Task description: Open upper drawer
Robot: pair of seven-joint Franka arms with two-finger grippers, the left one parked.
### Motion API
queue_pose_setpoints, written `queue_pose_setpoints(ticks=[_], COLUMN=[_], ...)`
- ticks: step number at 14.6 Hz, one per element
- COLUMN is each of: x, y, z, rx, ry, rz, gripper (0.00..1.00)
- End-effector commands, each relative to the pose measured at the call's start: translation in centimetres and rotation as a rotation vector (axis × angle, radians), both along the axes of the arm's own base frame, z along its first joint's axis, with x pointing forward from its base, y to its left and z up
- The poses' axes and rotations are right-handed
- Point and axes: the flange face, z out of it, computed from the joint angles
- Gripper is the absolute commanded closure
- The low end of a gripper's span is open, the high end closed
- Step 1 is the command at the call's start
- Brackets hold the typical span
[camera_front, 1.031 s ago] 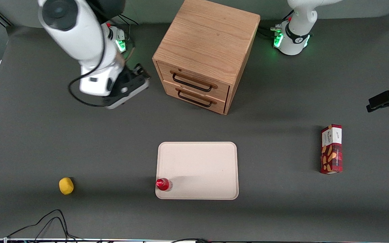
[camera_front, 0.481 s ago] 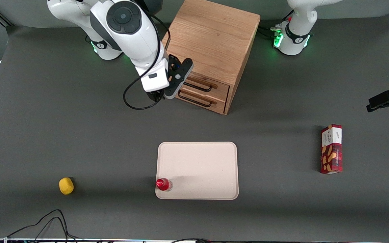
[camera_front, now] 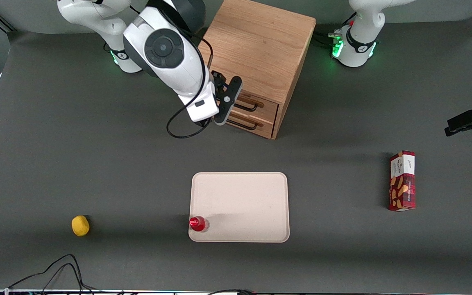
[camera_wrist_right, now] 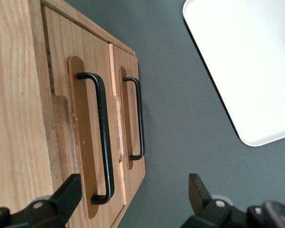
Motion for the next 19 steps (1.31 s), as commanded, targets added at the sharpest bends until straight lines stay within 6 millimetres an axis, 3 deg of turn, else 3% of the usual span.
queue_pose_setpoints(ticks=[1,12,19], x=[0.4,-0.6,-0.2], y=[0.7,2.6,2.6], z=[-0.9,-7.7,-9.3], rx=[0.031,0.015,-0.013], ry=[0.019,0.055,0.048], rz=[0.025,0.05,0.065], gripper=[0.0,0.0,0.0])
